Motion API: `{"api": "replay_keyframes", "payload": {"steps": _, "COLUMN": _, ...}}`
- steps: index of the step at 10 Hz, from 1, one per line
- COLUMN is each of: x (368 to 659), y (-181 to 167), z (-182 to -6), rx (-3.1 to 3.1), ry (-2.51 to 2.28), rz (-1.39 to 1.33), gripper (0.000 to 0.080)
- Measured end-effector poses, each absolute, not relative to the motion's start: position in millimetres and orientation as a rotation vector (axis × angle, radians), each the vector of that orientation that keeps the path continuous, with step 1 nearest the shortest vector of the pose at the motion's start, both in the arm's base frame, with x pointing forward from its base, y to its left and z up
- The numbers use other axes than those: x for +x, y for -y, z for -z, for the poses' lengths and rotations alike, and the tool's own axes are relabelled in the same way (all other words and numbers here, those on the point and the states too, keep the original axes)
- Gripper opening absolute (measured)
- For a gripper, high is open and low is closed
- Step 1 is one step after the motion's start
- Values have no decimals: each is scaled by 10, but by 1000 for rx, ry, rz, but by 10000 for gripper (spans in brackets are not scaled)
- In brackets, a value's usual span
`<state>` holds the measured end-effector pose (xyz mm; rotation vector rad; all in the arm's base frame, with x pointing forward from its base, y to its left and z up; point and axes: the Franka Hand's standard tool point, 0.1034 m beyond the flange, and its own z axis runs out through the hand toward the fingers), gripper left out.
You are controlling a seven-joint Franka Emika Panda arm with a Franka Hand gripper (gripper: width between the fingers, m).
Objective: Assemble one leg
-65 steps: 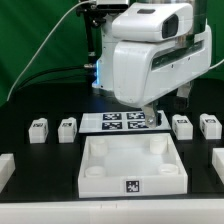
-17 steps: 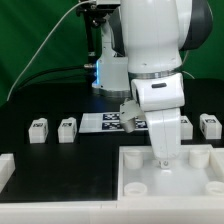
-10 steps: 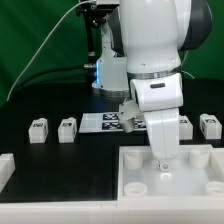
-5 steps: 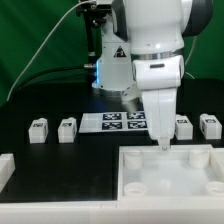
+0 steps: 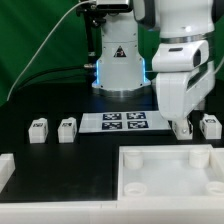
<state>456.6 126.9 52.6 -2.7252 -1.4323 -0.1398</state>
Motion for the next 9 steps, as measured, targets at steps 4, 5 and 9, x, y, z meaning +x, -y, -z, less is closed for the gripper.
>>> {"api": "replay_keyframes", "payload": {"steps": 4, "x": 4577, "y": -1282, "z": -527, "rx": -2914, "ry": 898, "rz": 148, "gripper": 649}}
{"api": "replay_keyframes", "payload": {"steps": 5, "x": 4567, "y": -1299, "z": -525, "rx": -2951, "ry": 720, "rz": 138, "gripper": 649}}
{"api": "replay_keyframes", "payload": {"steps": 9, "x": 4264, "y": -1669, "z": -626, "rx": -3012, "ry": 124, "rz": 107, "gripper": 649}}
